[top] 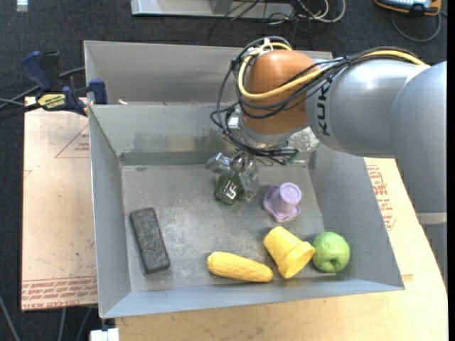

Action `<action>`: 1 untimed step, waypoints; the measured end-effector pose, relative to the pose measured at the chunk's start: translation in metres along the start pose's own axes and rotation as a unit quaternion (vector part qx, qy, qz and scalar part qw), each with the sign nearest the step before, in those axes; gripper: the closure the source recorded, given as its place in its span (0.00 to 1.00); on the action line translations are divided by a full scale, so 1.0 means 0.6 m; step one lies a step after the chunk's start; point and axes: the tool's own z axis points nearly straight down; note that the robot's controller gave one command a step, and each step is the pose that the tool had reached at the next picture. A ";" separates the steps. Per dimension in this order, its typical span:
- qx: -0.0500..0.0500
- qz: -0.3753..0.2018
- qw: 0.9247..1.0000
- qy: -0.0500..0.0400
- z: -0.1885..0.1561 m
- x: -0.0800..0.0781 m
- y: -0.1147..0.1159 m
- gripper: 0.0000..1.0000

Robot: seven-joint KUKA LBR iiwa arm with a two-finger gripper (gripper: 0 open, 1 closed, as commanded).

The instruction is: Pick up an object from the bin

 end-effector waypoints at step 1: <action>0.000 0.000 1.000 0.000 0.000 0.000 0.000 1.00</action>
Offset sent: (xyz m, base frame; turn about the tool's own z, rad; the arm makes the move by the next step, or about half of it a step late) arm 0.0002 -0.0001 0.0857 0.0000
